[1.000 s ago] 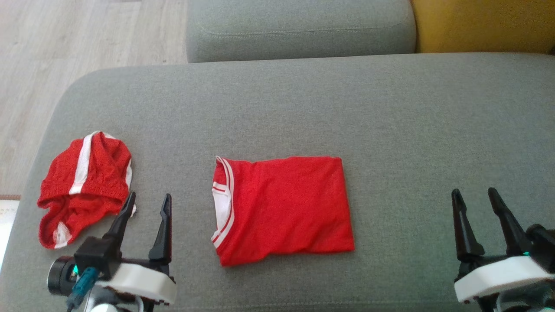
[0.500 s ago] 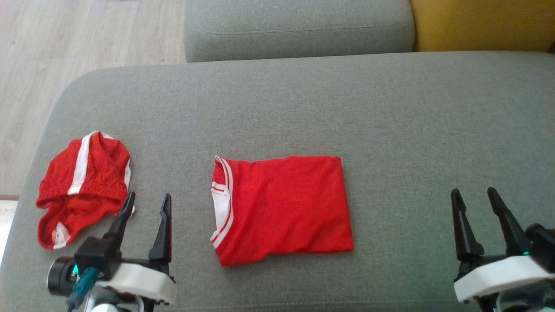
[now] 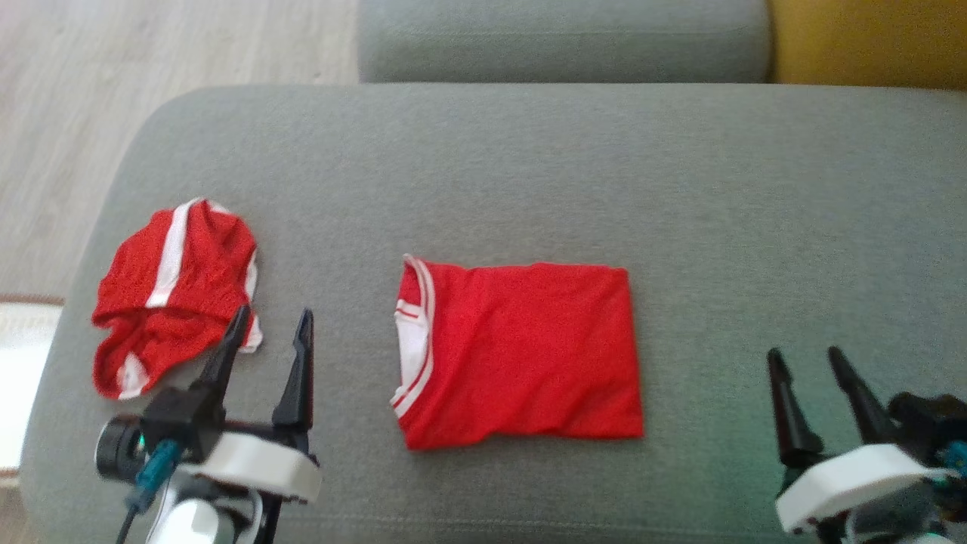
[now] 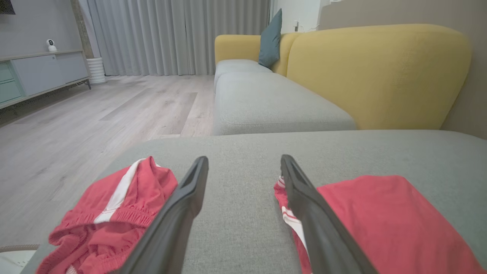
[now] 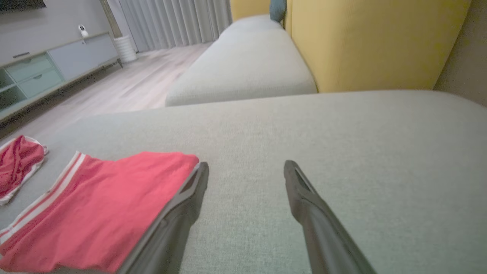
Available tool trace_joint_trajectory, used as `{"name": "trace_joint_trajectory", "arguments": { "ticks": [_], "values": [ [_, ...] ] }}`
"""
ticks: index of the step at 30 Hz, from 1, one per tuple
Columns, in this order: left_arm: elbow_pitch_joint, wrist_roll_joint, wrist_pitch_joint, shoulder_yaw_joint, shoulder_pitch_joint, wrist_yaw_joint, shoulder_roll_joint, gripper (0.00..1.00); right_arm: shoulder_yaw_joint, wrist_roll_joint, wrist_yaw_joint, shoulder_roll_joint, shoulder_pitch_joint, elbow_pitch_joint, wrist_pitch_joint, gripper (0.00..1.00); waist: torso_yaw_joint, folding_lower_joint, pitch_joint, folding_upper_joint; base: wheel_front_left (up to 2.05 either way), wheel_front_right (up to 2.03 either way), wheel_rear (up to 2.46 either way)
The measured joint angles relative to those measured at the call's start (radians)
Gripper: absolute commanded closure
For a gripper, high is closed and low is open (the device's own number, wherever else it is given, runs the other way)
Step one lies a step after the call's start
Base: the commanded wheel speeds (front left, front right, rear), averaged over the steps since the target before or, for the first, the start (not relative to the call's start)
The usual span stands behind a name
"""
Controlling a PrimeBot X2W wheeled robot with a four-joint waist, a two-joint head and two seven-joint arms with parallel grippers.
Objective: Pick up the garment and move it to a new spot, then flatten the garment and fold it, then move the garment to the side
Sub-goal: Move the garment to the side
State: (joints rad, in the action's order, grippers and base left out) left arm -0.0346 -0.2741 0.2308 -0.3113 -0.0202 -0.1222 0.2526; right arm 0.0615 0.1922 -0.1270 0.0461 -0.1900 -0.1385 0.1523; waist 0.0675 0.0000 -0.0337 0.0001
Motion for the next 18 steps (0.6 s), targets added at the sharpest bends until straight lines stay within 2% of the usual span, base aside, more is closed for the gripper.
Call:
{"name": "trace_joint_trajectory", "arguments": {
  "ticks": [12,18],
  "values": [
    [-0.041,0.019,0.019,-0.053,0.159,0.053,-0.065,0.00,-0.086,0.035,0.000,0.011,0.175,0.349,0.031,0.00,0.154,0.0001,-0.080,0.0000,0.00,0.00,0.00],
    [-0.054,0.036,0.019,-0.052,0.183,0.065,-0.087,0.00,-0.120,0.059,0.000,0.011,0.274,0.490,0.077,0.00,0.195,0.0001,-0.125,0.0000,0.00,0.00,0.00]
  ]
}}
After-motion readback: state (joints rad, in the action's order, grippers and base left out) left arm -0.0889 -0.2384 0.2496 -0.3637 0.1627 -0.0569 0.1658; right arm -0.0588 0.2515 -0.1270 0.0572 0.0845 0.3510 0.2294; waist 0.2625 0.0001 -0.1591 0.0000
